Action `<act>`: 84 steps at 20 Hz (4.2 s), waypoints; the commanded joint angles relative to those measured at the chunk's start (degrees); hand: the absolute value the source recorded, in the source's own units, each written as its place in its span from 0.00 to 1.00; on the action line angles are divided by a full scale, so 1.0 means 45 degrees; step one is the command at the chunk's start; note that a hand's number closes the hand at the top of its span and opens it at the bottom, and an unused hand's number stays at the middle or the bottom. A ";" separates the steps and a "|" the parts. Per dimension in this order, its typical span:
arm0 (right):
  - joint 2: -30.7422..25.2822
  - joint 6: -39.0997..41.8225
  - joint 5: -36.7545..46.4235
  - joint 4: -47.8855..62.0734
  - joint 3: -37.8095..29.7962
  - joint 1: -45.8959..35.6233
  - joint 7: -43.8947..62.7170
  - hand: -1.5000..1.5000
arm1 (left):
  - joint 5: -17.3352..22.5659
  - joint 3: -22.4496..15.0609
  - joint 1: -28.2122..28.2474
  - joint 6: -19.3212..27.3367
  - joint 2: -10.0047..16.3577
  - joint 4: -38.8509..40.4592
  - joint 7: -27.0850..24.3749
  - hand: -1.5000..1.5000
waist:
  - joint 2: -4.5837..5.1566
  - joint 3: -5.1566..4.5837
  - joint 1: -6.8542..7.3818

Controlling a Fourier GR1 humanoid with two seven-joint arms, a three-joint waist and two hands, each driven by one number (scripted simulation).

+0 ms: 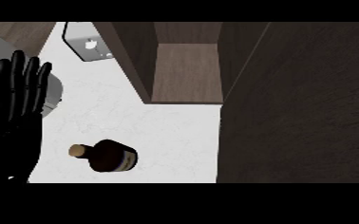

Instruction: Pick up the wine, place it into the cabinet and close the cabinet

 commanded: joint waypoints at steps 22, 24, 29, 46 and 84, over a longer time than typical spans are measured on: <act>-0.0110 0.1141 -0.1777 -0.7099 0.3897 0.3298 0.4922 0.00 | -0.4099 -0.9542 -0.3664 0.7717 -0.0989 -0.1814 1.0055 0.00 | -0.0250 0.0077 -0.0215; 0.0197 0.0933 -0.0651 -0.6728 0.4781 0.3376 0.4605 0.00 | -0.4933 -0.9469 -0.4204 0.7773 -0.0989 -0.2798 1.1722 0.00 | -0.0251 0.0075 -0.0151; 0.0061 0.1038 -0.0891 -0.7309 0.5005 0.3895 0.4505 0.00 | -0.6262 -1.0604 -0.5105 0.8894 -0.0989 -0.2540 1.3271 0.00 | -0.0292 0.0084 -0.0213; -0.0333 0.0137 -0.0451 -0.7951 0.5441 0.3409 0.5691 0.00 | -0.9127 -1.0390 -0.6327 0.8894 -0.0987 -0.3549 1.6595 0.00 | -0.0377 0.0078 -0.0118; -0.0650 -0.0788 -0.0684 -0.7511 0.5368 0.1944 0.5998 0.00 | -0.4358 -0.5294 -0.0420 0.6443 0.1676 -0.4843 1.2245 0.00 | -0.0202 0.0012 -0.0187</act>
